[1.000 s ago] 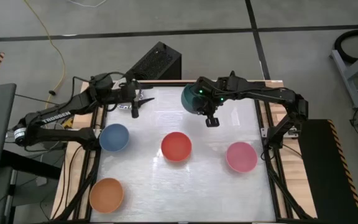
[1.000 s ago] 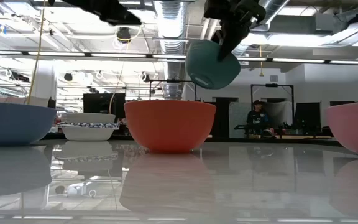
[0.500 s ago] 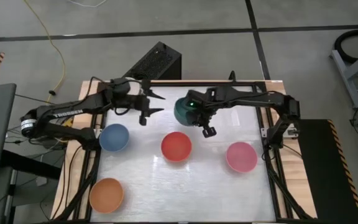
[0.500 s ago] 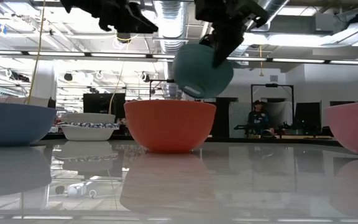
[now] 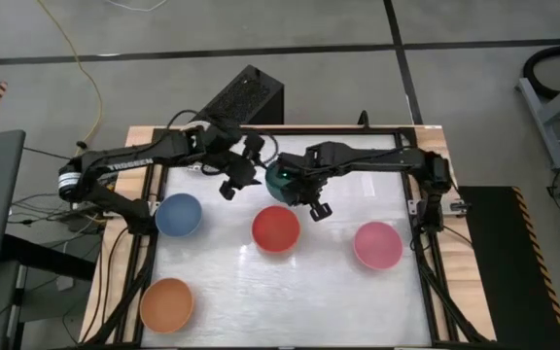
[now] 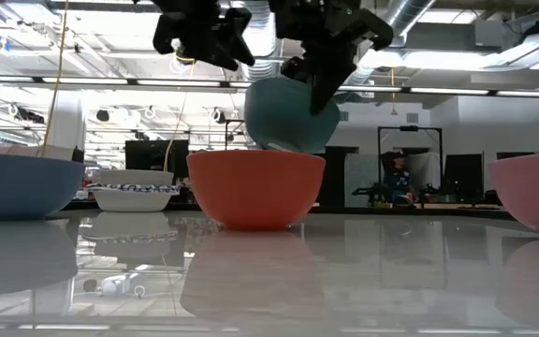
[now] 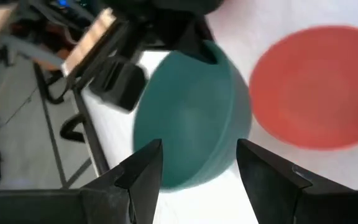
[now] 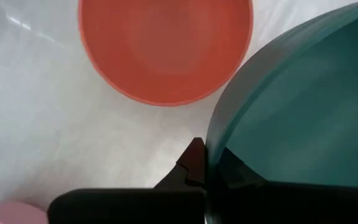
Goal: Nest bowls inside each other
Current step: Stack the green bowl on top of the white bowl
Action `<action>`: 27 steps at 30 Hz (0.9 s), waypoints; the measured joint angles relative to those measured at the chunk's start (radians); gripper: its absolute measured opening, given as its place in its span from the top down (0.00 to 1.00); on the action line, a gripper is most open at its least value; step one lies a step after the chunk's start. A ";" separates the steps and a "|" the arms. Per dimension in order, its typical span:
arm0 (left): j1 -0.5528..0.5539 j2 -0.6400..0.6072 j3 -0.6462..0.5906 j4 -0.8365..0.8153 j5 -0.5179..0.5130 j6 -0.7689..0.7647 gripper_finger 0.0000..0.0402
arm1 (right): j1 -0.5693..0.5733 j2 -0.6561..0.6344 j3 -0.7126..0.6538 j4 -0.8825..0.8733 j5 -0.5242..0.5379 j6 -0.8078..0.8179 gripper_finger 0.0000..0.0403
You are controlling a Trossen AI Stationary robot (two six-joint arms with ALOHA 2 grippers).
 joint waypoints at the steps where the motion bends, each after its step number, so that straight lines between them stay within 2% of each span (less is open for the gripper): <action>1: -0.002 0.013 0.006 -0.022 0.002 0.019 0.51 | 0.004 0.010 0.014 -0.009 0.009 0.000 0.98; 5: -0.010 0.045 0.011 -0.065 -0.016 0.117 0.51 | 0.012 0.013 0.047 -0.042 0.053 -0.029 0.98; 9: -0.023 0.065 0.011 -0.078 -0.077 0.224 0.51 | 0.021 0.014 0.061 -0.058 0.077 -0.060 0.98; 12: -0.027 0.068 0.011 -0.053 -0.126 0.220 0.51 | 0.028 0.013 0.067 -0.068 0.080 -0.064 0.98; 15: -0.026 0.067 0.011 -0.025 -0.123 0.216 0.51 | 0.034 0.013 0.067 -0.070 0.082 -0.072 0.98; 20: -0.033 0.067 0.011 -0.037 -0.116 0.296 0.53 | 0.056 0.013 0.067 -0.068 0.109 -0.119 0.98; 27: -0.054 0.067 0.011 -0.041 -0.104 0.354 0.60 | 0.074 0.013 0.067 -0.065 0.111 -0.135 0.98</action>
